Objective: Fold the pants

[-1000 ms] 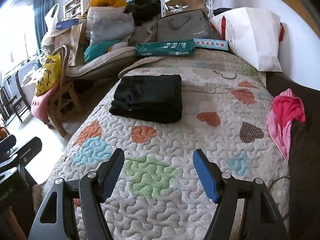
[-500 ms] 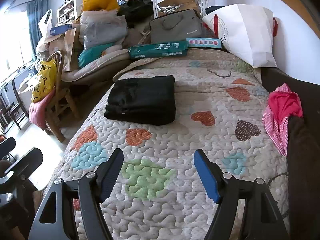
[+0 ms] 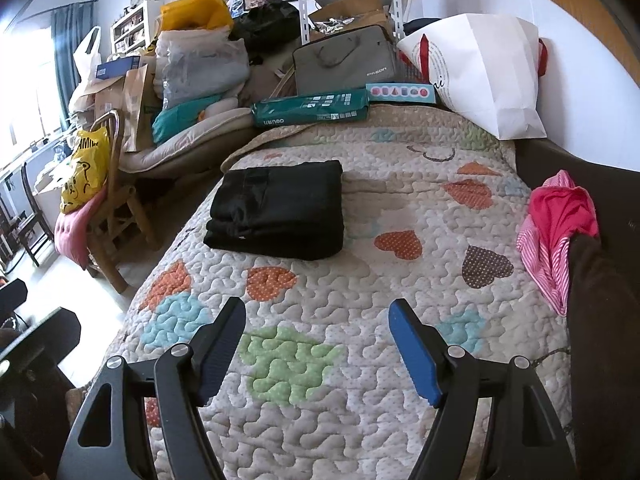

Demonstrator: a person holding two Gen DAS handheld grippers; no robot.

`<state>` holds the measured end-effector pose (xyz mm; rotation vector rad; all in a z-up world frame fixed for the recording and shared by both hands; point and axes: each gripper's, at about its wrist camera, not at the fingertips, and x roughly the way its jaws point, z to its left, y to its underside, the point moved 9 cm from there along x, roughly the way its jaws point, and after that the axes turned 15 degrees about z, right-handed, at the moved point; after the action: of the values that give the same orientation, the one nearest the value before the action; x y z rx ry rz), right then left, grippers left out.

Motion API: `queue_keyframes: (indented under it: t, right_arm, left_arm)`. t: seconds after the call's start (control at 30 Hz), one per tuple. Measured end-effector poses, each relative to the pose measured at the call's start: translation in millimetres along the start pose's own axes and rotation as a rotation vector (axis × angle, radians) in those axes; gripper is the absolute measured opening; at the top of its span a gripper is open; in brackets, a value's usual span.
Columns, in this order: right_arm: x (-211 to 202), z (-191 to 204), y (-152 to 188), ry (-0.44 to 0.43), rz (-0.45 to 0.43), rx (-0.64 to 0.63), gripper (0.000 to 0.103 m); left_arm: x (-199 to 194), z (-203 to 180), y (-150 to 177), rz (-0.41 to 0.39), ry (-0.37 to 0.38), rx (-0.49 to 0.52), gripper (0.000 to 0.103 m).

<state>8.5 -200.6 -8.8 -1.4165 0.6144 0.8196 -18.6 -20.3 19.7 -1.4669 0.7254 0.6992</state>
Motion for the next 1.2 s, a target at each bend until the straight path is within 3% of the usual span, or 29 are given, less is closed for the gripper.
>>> queue_keyframes:
  t: [0.23, 1.2]
  right_arm:
    - [0, 1, 1, 0.003, 0.001, -0.005, 0.079]
    - [6, 5, 4, 0.005, 0.011, -0.043, 0.081]
  left_arm:
    - [7, 4, 4, 0.04, 0.022, -0.026, 0.102]
    - [14, 8, 8, 0.057, 0.013, -0.025, 0.102]
